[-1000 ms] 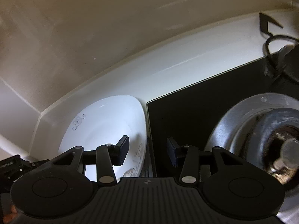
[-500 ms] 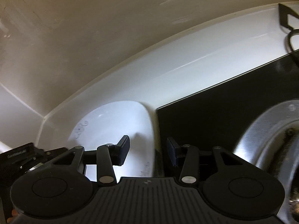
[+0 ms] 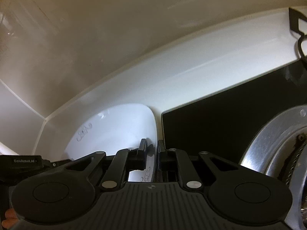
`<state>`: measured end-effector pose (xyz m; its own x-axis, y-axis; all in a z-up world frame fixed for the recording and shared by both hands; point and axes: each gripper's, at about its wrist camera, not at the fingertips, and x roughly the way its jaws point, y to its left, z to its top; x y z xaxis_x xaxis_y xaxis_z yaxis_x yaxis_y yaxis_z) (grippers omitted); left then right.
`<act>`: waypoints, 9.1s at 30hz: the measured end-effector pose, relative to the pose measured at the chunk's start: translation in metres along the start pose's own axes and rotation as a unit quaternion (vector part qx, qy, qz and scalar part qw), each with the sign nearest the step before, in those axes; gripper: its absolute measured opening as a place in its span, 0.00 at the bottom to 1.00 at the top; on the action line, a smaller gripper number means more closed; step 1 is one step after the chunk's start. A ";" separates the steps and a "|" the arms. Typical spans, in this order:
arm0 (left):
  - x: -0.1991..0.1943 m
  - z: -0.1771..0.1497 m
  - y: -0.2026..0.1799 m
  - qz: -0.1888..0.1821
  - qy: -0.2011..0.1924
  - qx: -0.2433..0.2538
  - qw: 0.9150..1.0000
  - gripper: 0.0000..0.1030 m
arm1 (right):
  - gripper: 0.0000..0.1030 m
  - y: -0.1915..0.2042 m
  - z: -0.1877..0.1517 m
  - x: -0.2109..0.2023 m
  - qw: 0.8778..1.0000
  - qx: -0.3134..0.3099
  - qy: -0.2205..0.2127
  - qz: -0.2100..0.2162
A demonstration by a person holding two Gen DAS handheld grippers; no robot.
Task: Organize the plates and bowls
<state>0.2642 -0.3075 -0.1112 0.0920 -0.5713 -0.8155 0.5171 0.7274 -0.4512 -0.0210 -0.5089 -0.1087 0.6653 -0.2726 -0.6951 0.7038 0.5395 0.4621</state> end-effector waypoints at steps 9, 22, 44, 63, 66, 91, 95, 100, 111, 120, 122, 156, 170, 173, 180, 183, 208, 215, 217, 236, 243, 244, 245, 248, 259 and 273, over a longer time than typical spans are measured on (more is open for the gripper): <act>-0.025 -0.011 0.007 -0.017 0.000 -0.005 1.000 0.17 | 0.09 -0.011 0.005 -0.021 1.000 -0.002 -0.011 0.011; -0.092 -0.038 0.028 -0.024 -0.017 -0.001 1.000 0.17 | 0.09 -0.005 0.009 -0.028 0.999 -0.015 -0.010 0.028; -0.166 -0.126 0.072 -0.010 -0.009 -0.009 1.000 0.17 | 0.09 -0.014 -0.012 -0.038 0.998 -0.030 0.012 0.046; -0.166 -0.160 0.091 0.001 0.018 0.002 1.000 0.17 | 0.09 -0.025 -0.003 -0.008 0.998 -0.036 0.027 0.031; -0.163 -0.161 0.090 0.003 0.021 0.004 1.000 0.17 | 0.09 -0.026 -0.004 -0.003 0.999 -0.038 0.026 0.030; -0.161 -0.171 0.077 0.015 0.012 0.049 0.999 0.18 | 0.16 -0.004 -0.027 -0.024 0.990 -0.139 -0.009 0.009; -0.161 -0.169 0.077 0.012 0.015 0.053 0.998 0.24 | 0.16 -0.003 -0.027 -0.022 0.990 -0.141 -0.010 0.009; -0.159 -0.169 0.074 0.003 0.025 0.062 0.998 0.38 | 0.17 -0.001 -0.027 -0.021 0.989 -0.144 -0.010 0.006; -0.160 -0.166 0.070 -0.008 0.048 0.052 0.997 0.56 | 0.18 0.006 -0.032 -0.025 0.986 -0.165 -0.016 -0.008; -0.175 -0.166 0.054 0.041 0.005 0.108 0.993 0.93 | 0.21 0.014 -0.033 -0.033 0.979 -0.197 -0.049 -0.007; -0.171 -0.166 0.059 0.043 0.012 0.097 0.994 0.93 | 0.21 0.013 -0.033 -0.033 0.980 -0.194 -0.049 -0.009; -0.127 -0.193 0.072 -0.007 0.057 0.038 0.998 1.00 | 0.51 -0.019 -0.061 -0.040 0.992 -0.068 0.099 0.025; -0.153 -0.212 0.083 -0.008 0.071 0.052 0.996 1.00 | 0.56 -0.014 -0.048 -0.056 0.992 -0.074 0.102 -0.002; -0.172 -0.219 0.089 -0.009 0.061 0.073 0.995 1.00 | 0.57 -0.003 -0.039 -0.065 0.992 -0.094 0.089 -0.003; -0.230 -0.226 0.109 -0.006 0.012 0.084 0.996 1.00 | 0.58 0.050 -0.030 -0.070 0.984 -0.152 0.076 0.053; -0.256 -0.223 0.122 0.010 -0.019 0.067 0.998 1.00 | 0.58 0.078 -0.035 -0.061 0.976 -0.178 0.091 0.088; -0.305 -0.196 0.263 0.149 -0.101 -0.099 0.979 0.99 | 0.60 0.237 -0.124 0.056 0.905 -0.282 0.258 0.189; -0.288 -0.193 0.264 0.140 -0.081 -0.093 0.983 0.73 | 0.24 0.235 -0.129 0.059 0.896 -0.296 0.270 0.192; -0.282 -0.193 0.264 0.132 -0.068 -0.093 0.985 0.64 | 0.19 0.237 -0.130 0.055 0.892 -0.312 0.267 0.191; -0.255 -0.190 0.240 0.104 -0.032 -0.060 0.992 0.67 | 0.20 0.206 -0.101 0.039 0.902 -0.292 0.275 0.161; -0.277 -0.182 0.242 0.122 -0.069 -0.064 0.988 0.88 | 0.39 0.201 -0.084 0.034 0.912 -0.268 0.260 0.171; -0.281 -0.180 0.242 0.125 -0.076 -0.063 0.987 0.89 | 0.40 0.200 -0.079 0.034 0.914 -0.265 0.254 0.171; -0.283 -0.177 0.241 0.128 -0.080 -0.061 0.987 0.92 | 0.42 0.199 -0.076 0.034 0.916 -0.265 0.247 0.171; -0.284 -0.167 0.239 0.133 -0.090 -0.060 0.985 0.95 | 0.46 0.199 -0.064 0.038 0.924 -0.268 0.220 0.161; -0.244 -0.118 0.238 0.144 -0.064 -0.100 0.982 0.95 | 0.46 0.209 -0.041 0.077 0.940 -0.261 0.173 0.135; -0.216 -0.101 0.231 0.148 -0.055 -0.081 0.984 0.70 | 0.46 0.215 -0.044 0.124 0.940 -0.259 0.194 0.109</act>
<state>0.2782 0.0222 -0.0763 0.3137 -0.3564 -0.8801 0.3118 0.9142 -0.2590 0.2020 -0.3911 -0.1194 0.5676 0.1458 -0.8103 0.2800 0.8914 0.3564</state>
